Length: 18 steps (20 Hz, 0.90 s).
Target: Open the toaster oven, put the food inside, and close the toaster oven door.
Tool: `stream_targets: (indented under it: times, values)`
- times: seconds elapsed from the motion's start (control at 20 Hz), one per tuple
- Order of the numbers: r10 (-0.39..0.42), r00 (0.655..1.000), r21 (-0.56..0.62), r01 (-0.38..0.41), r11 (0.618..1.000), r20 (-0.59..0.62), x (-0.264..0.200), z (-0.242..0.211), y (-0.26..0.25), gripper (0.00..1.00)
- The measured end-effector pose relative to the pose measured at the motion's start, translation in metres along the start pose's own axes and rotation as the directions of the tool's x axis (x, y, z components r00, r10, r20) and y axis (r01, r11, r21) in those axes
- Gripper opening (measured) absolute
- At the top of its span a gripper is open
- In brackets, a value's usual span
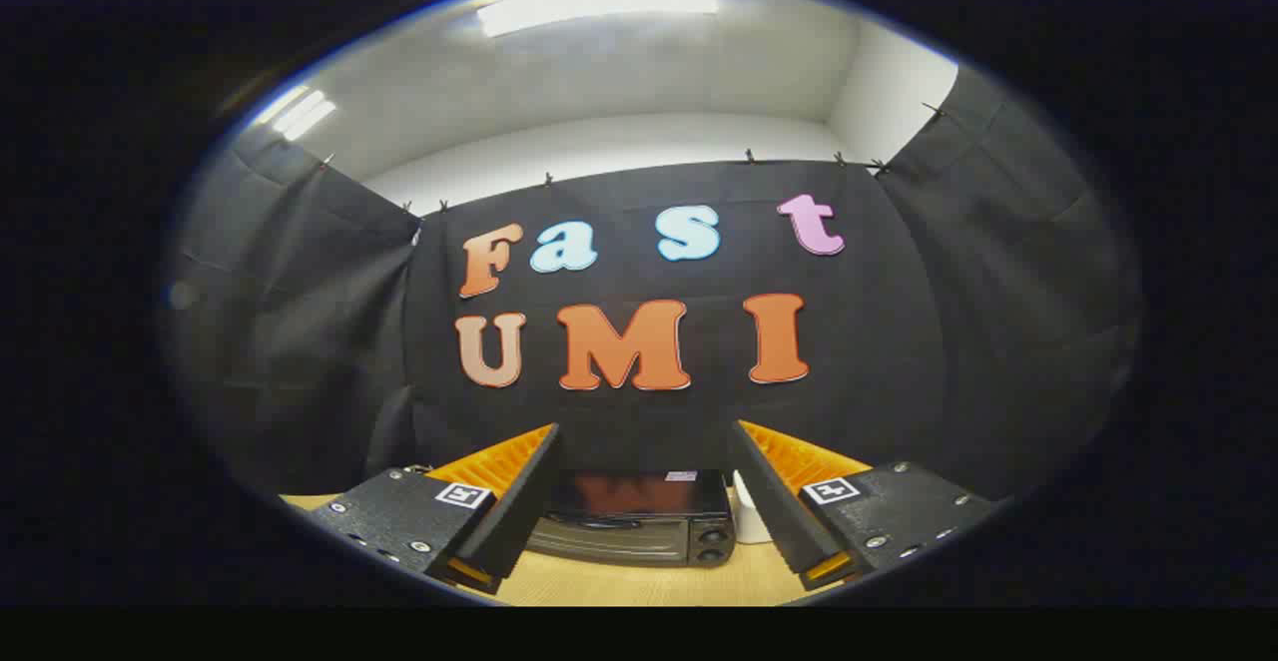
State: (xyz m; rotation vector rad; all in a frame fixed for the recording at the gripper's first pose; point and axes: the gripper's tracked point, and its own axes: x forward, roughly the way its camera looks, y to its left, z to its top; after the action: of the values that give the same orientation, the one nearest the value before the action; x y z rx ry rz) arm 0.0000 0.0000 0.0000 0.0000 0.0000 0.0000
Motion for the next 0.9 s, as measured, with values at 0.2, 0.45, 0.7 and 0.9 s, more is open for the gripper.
stream_targets:
  times: [0.2, 0.45, 0.7, 0.9]
  values:
    - [0.035, 0.999, -0.024, -0.035, 0.999, 0.014, -0.011, 0.013, 0.016, 0.97]
    - [0.074, 0.997, -0.024, -0.074, 0.997, 0.013, -0.017, 0.018, 0.034, 0.97]
    - [0.096, 0.995, -0.027, -0.096, 0.995, 0.012, -0.020, 0.022, 0.044, 0.97]
    - [0.106, 0.994, -0.035, -0.106, 0.994, 0.001, -0.019, 0.013, 0.049, 0.97]
